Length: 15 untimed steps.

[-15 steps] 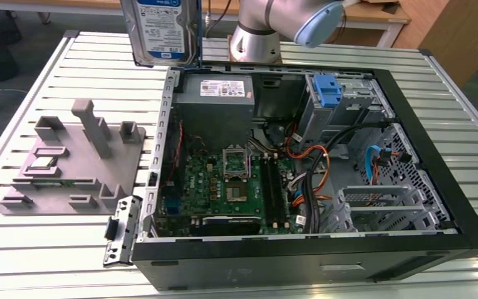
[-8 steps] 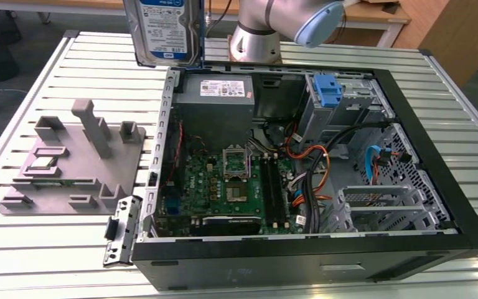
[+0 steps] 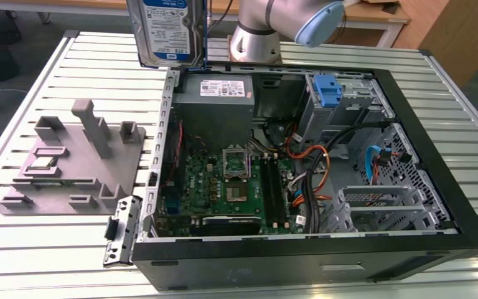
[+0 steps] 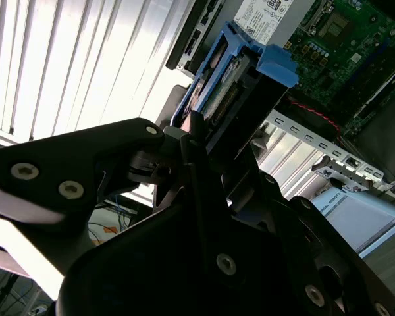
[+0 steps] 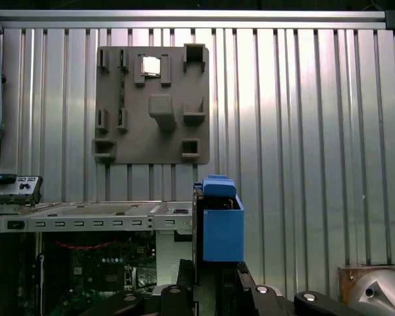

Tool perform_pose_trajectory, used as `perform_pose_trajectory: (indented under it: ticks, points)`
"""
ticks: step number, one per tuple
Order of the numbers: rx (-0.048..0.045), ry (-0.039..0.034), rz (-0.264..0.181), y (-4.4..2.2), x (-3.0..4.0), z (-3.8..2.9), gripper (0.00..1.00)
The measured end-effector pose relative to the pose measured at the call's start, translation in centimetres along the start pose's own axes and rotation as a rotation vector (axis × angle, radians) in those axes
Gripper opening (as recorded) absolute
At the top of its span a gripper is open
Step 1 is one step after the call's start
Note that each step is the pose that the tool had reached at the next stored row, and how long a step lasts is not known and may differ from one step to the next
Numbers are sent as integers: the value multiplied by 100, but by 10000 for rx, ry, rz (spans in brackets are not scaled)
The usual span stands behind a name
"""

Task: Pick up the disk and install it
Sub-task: 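Pick up the disk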

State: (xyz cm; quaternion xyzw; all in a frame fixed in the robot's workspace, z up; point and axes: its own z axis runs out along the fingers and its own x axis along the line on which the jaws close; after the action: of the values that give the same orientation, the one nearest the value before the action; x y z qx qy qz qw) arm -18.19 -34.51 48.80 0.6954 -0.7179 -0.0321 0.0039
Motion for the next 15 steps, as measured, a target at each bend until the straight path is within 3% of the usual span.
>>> perform_pose_trajectory:
  ticks: [7,10,15]
  points:
    - [0,1,-9,-26,-1,0,35]
    - [-2,1,-15,-96,-3,-4,35]
    - [-18,2,-31,-266,-9,-13,35]
